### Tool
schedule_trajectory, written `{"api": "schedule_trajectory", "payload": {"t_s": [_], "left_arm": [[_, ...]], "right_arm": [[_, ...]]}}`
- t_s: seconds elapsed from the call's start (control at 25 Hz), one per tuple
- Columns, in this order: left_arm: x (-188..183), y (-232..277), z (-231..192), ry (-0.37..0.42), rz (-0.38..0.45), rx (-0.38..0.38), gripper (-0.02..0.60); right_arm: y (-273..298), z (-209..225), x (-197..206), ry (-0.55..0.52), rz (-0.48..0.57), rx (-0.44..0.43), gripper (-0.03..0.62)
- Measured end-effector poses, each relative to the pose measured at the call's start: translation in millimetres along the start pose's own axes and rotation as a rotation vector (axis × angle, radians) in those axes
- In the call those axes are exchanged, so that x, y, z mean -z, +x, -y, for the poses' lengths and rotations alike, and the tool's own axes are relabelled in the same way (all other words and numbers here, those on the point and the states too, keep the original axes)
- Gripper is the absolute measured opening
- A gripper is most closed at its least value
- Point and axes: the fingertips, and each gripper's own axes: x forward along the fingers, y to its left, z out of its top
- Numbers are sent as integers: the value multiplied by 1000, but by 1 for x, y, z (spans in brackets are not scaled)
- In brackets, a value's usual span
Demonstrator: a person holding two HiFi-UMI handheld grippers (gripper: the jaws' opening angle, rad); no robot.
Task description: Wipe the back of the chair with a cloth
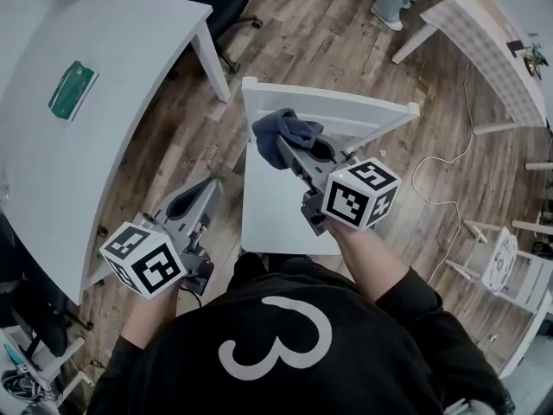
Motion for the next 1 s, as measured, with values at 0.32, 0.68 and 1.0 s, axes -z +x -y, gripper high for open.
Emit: {"api": "schedule_trajectory", "payload": {"t_s": [0.32,0.68,1.0], "left_arm": [[14,-4,-21,-65,7,-53,14],[20,-8,-32,-96,12,-96,14],[22,-8,-32,-98,9,-110,14]], "right_arm": [[42,31,5,6,-19,62,49],[71,45,9,-10,-38,92,49],[81,51,10,11,-16,142,49]]}}
